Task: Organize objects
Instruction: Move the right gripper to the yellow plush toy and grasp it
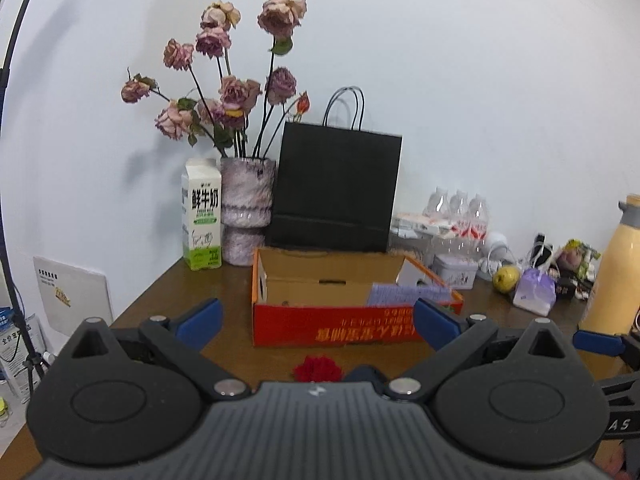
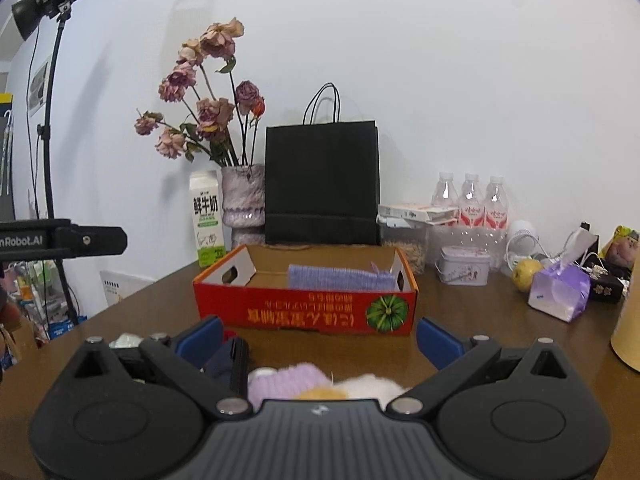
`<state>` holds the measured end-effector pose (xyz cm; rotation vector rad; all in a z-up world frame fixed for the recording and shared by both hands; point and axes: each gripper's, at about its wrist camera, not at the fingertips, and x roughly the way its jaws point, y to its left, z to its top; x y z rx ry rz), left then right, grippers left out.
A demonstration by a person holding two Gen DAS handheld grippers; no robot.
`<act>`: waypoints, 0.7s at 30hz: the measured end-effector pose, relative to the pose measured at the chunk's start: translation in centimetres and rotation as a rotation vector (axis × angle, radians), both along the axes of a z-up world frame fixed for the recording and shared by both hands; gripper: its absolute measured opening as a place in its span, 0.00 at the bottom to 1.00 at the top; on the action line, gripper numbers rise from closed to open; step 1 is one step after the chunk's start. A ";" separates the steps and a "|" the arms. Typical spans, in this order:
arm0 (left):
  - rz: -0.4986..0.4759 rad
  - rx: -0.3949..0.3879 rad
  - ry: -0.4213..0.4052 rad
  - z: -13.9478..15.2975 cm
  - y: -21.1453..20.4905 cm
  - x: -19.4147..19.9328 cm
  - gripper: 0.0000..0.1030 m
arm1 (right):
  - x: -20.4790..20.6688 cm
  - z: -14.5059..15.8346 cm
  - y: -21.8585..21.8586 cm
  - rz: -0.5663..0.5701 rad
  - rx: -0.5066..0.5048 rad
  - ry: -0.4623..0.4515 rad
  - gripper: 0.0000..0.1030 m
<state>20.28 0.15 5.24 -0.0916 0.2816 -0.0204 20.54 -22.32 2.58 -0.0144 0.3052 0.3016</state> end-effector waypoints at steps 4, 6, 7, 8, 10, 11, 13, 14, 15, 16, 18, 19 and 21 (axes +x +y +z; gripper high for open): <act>0.008 0.014 0.030 -0.9 0.6 -1.0 1.00 | -1.3 -1.0 -0.5 0.000 -0.014 0.030 1.00; 0.010 0.015 0.048 -1.4 1.0 -1.4 1.00 | -1.8 -1.5 -0.8 -0.002 -0.022 0.045 1.00; 0.012 0.018 0.059 -1.6 1.2 -1.7 1.00 | -2.1 -1.8 -0.9 -0.003 -0.025 0.052 1.00; 0.015 0.021 0.067 -1.9 1.4 -1.9 1.00 | -2.3 -2.0 -1.1 -0.004 -0.029 0.059 1.00; 0.019 0.029 0.085 -2.4 1.7 -2.3 1.00 | -2.8 -2.6 -1.3 -0.006 -0.039 0.077 1.00; 0.021 0.033 0.092 -2.6 1.9 -2.5 1.00 | -2.9 -3.0 -1.5 -0.007 -0.046 0.088 1.00; 0.026 0.041 0.106 -3.1 2.1 -2.8 1.00 | -3.1 -3.6 -1.8 -0.010 -0.062 0.108 1.00; 0.028 0.042 0.114 -3.3 2.4 -3.0 1.00 | -3.1 -4.0 -1.9 -0.011 -0.071 0.120 1.00; 0.029 0.042 0.120 -3.5 2.5 -3.1 1.00 | -3.1 -4.3 -2.1 -0.013 -0.077 0.132 1.00; 0.031 0.041 0.126 -3.7 2.7 -3.2 1.00 | -3.0 -4.6 -2.2 -0.014 -0.081 0.145 1.00; 0.036 0.039 0.137 -4.0 3.0 -3.3 1.00 | -2.5 -5.3 -2.5 -0.010 -0.084 0.171 1.00; 0.039 0.036 0.142 -4.1 3.1 -3.3 1.00 | -2.1 -5.5 -2.6 -0.006 -0.083 0.184 1.00; 0.041 0.029 0.147 -4.1 3.3 -3.3 1.00 | -1.0 -5.9 -2.6 -0.004 -0.083 0.213 1.00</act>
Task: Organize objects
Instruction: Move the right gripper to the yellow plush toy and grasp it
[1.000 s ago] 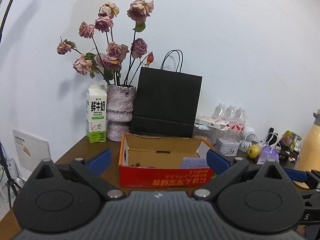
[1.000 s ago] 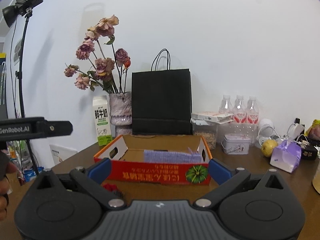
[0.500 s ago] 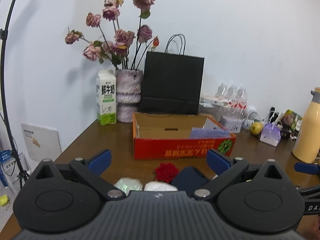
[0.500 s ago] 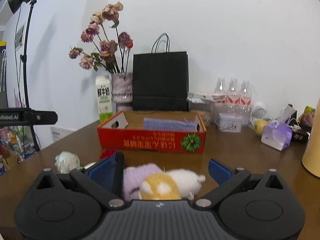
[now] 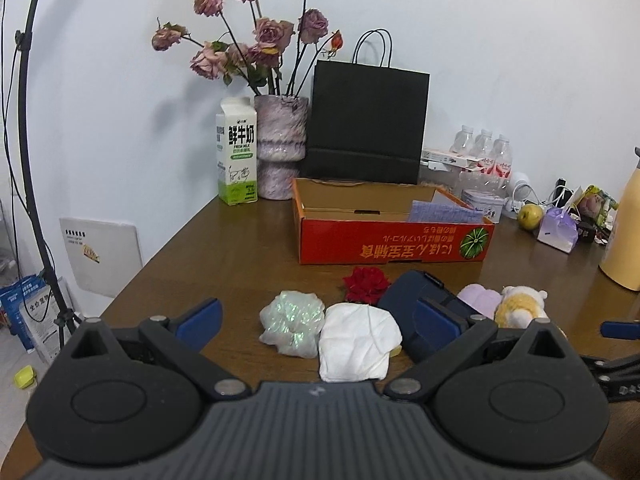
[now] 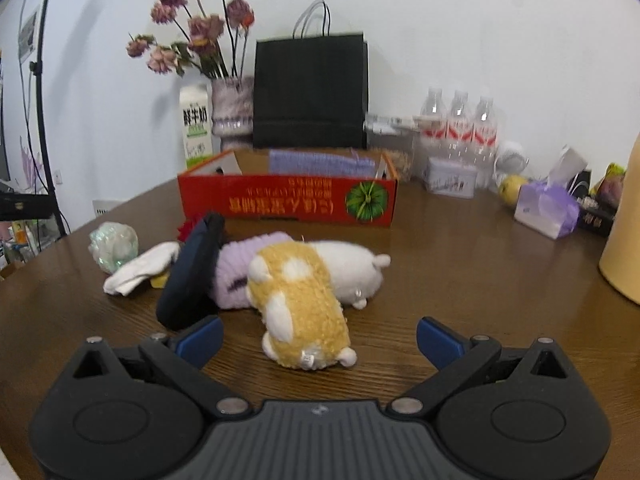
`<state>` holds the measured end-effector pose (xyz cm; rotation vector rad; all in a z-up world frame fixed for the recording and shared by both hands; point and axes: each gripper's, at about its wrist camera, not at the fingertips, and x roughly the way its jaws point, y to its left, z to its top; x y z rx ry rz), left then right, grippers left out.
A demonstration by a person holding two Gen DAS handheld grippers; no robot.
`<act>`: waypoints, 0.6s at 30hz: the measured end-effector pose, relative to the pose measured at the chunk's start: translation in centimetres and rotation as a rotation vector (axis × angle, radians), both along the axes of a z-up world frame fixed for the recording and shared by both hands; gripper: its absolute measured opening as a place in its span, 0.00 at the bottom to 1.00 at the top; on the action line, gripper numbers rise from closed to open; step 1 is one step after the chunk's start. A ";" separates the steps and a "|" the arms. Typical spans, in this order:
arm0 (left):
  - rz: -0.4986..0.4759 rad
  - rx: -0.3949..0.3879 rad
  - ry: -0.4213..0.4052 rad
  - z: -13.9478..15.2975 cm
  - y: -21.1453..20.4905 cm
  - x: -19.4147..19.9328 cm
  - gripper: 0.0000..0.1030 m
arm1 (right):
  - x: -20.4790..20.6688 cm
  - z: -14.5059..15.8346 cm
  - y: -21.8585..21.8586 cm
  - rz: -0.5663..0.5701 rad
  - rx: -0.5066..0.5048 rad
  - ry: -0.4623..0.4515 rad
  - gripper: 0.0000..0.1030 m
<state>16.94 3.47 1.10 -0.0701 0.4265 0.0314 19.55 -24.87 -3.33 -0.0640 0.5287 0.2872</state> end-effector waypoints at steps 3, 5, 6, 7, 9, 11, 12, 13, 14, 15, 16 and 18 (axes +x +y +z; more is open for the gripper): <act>0.002 -0.003 -0.002 0.0 0.1 -0.2 1.00 | 2.0 -0.5 0.3 0.012 0.006 0.038 1.00; 0.002 -0.002 -0.001 0.0 0.3 -0.3 1.00 | 3.4 -0.9 0.5 0.017 0.019 0.066 1.00; 0.004 -0.001 0.001 -0.1 0.3 -0.2 1.00 | 4.0 -1.2 0.6 0.021 0.025 0.077 1.00; 0.006 0.000 0.004 -0.1 0.4 -0.2 1.00 | 4.5 -1.4 0.7 0.020 0.031 0.088 1.00; 0.008 -0.002 0.012 -0.3 0.6 0.0 1.00 | 5.6 -1.9 0.9 0.011 0.042 0.106 1.00; 0.009 -0.004 0.022 -0.6 0.7 0.1 1.00 | 6.2 -2.4 1.0 0.009 0.052 0.118 1.00; 0.009 -0.004 0.028 -0.7 0.7 0.2 1.00 | 6.4 -2.5 1.1 0.009 0.059 0.121 0.99; 0.009 -0.004 0.033 -0.9 0.8 0.3 1.00 | 6.5 -2.7 1.1 0.008 0.064 0.121 0.94; 0.009 -0.006 0.040 -1.0 0.9 0.5 1.00 | 6.5 -2.8 1.2 0.007 0.069 0.119 0.88; 0.010 -0.008 0.046 -1.2 0.9 0.6 1.00 | 6.5 -2.9 1.2 0.007 0.074 0.119 0.85; 0.010 -0.012 0.054 -1.3 0.9 0.8 1.00 | 6.6 -3.0 1.2 0.012 0.081 0.122 0.79; 0.007 -0.018 0.064 -1.6 0.9 1.0 1.00 | 6.6 -3.0 1.1 0.029 0.102 0.124 0.60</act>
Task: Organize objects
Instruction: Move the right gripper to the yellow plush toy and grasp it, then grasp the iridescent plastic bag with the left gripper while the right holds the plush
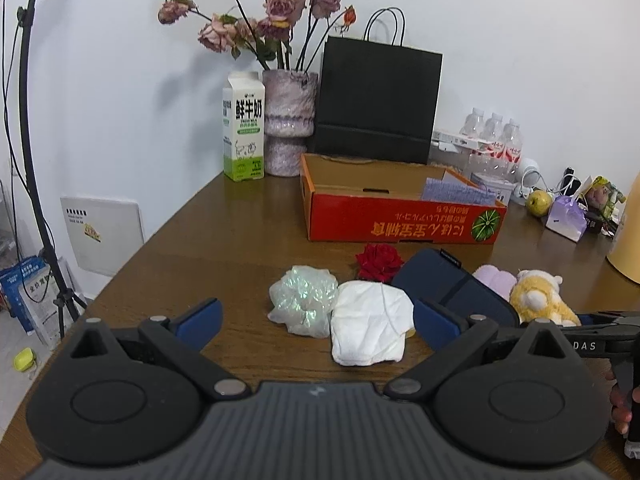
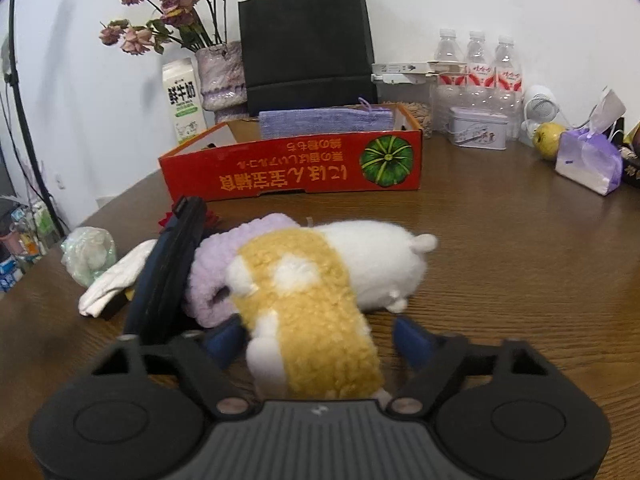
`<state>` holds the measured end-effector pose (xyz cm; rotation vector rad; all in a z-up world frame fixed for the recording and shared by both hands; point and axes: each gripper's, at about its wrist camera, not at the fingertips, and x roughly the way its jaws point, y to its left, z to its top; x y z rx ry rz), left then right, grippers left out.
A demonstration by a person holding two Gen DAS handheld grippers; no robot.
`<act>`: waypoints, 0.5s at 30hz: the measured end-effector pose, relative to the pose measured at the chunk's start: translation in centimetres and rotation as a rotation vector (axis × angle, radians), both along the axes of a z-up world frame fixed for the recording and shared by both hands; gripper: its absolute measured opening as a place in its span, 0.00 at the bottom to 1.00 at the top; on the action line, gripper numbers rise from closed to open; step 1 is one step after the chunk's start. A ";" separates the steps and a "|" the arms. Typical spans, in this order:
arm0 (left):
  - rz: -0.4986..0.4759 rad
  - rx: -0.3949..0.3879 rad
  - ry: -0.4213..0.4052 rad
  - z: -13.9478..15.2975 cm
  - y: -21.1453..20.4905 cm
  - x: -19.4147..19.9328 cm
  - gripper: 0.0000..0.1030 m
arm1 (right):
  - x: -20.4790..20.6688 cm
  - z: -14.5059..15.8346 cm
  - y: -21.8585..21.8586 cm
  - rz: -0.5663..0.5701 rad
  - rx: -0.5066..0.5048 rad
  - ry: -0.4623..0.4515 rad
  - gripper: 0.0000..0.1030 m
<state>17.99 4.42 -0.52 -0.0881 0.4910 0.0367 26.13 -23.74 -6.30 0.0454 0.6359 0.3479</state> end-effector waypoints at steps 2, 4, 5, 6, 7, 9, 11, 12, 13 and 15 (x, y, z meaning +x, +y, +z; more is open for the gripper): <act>-0.001 0.001 0.008 -0.3 0.0 0.2 1.00 | -0.1 0.0 0.0 0.008 0.007 -0.003 0.50; 0.000 -0.001 0.016 -0.6 0.0 0.4 1.00 | -0.3 0.2 -0.1 0.008 0.010 -0.020 0.47; 0.002 -0.002 0.020 -0.6 0.0 0.5 1.00 | -0.5 0.3 -0.1 0.008 0.012 -0.033 0.47; 0.005 -0.003 0.022 -0.7 0.1 0.6 1.00 | -0.8 0.4 -0.2 0.004 0.012 -0.054 0.46; 0.007 -0.003 0.024 -0.8 0.2 0.7 1.00 | -1.1 0.6 -0.2 -0.001 0.010 -0.074 0.46; 0.014 -0.004 0.029 -1.0 0.4 1.0 1.00 | -1.9 1.0 -0.3 -0.013 0.005 -0.127 0.46; 0.024 -0.001 0.037 -1.2 0.6 1.4 1.00 | -2.8 1.5 -0.2 -0.033 -0.007 -0.189 0.46; 0.027 -0.001 0.042 -1.3 0.7 1.6 1.00 | -3.2 1.7 -0.2 -0.043 -0.013 -0.221 0.46; 0.030 0.000 0.048 -1.5 0.8 1.8 1.00 | -3.7 1.8 -0.2 -0.052 -0.019 -0.251 0.46; 0.030 0.000 0.061 -1.8 1.1 2.4 1.00 | -4.5 2.1 -0.2 -0.073 -0.026 -0.308 0.46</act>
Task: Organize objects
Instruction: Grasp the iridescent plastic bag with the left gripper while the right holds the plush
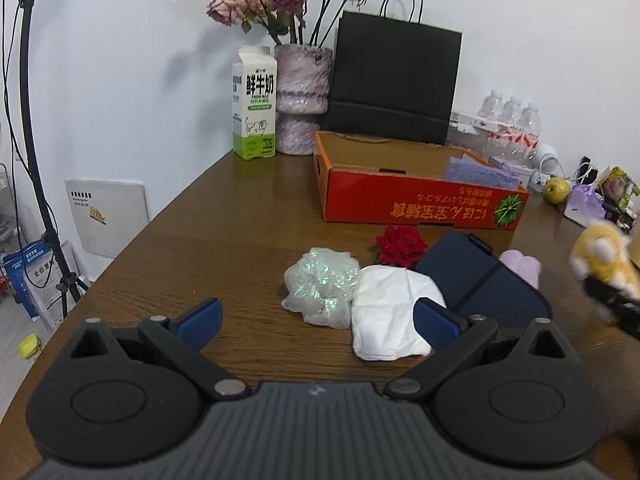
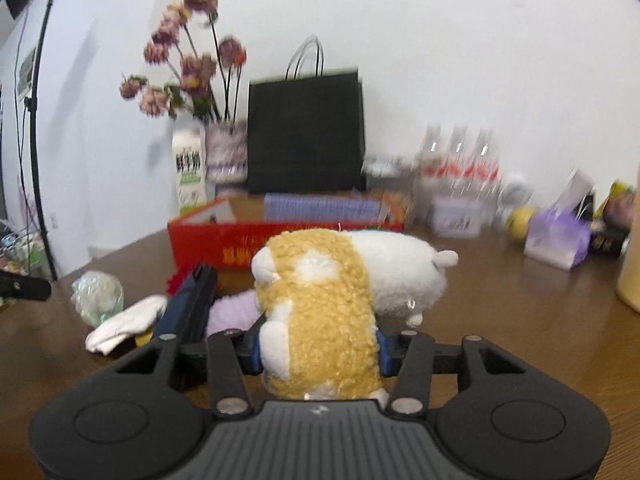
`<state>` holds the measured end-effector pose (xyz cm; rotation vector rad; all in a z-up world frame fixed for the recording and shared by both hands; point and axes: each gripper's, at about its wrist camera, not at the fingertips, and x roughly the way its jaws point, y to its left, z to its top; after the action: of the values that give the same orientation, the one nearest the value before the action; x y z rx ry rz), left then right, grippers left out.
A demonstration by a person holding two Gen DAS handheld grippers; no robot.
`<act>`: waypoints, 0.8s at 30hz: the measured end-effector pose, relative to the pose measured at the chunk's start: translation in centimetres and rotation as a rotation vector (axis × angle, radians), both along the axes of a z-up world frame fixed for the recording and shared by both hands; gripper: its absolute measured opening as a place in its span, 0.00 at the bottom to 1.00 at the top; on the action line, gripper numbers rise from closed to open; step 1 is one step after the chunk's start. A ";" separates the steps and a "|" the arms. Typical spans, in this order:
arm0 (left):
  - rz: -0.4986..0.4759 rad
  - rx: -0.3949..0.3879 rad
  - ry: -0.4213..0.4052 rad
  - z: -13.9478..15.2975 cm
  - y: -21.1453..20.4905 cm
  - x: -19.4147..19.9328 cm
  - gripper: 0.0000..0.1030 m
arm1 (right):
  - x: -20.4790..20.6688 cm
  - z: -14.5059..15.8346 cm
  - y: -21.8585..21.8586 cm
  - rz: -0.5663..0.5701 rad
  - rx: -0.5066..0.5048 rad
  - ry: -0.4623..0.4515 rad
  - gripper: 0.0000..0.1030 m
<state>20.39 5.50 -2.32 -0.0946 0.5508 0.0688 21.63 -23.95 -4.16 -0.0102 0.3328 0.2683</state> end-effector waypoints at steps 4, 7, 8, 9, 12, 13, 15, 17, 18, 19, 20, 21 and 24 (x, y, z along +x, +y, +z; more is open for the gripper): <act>0.004 0.000 0.027 -0.5 0.5 1.5 1.00 | -0.7 0.4 -0.1 -0.036 -0.003 -0.056 0.46; 0.004 0.007 0.044 -0.7 0.8 2.9 1.00 | -0.7 0.5 -0.2 -0.038 -0.009 -0.056 0.46; 0.001 0.015 0.049 -0.8 0.8 3.5 1.00 | -0.7 0.6 -0.1 -0.039 -0.013 -0.057 0.46; -0.003 0.021 0.055 -0.9 0.7 4.1 1.00 | -0.8 0.5 -0.1 -0.040 -0.016 -0.059 0.46; -0.005 0.032 0.074 -1.3 0.8 5.8 1.00 | -0.7 0.5 0.2 -0.042 -0.029 -0.055 0.46; 0.000 0.034 0.079 -1.5 0.9 6.3 1.00 | -0.7 0.4 0.3 -0.041 -0.032 -0.053 0.46; 0.012 0.025 0.076 -1.9 1.0 7.1 1.00 | -0.7 0.3 0.4 -0.040 -0.040 -0.051 0.46; 0.031 0.013 0.072 -2.5 1.2 7.7 1.00 | -0.7 0.3 0.5 -0.038 -0.050 -0.053 0.46; 0.036 0.005 0.075 -2.8 1.2 7.9 1.00 | -0.8 0.3 0.6 -0.037 -0.054 -0.054 0.46; 0.037 0.000 0.078 -3.2 1.2 8.2 0.98 | -0.8 0.3 0.7 -0.036 -0.058 -0.056 0.46; 0.039 0.002 0.079 -3.4 1.2 8.5 0.94 | -0.8 0.3 0.8 -0.034 -0.062 -0.056 0.46; 0.042 0.002 0.081 -3.6 1.3 8.7 0.86 | -0.8 0.3 0.8 -0.033 -0.065 -0.055 0.46; 0.046 -0.046 0.080 -3.8 2.1 8.9 0.63 | -0.8 0.3 1.0 -0.029 -0.070 -0.055 0.46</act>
<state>29.25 7.64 -6.15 -0.1498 0.6306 0.1056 20.84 -22.97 -3.87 -0.0817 0.2872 0.2272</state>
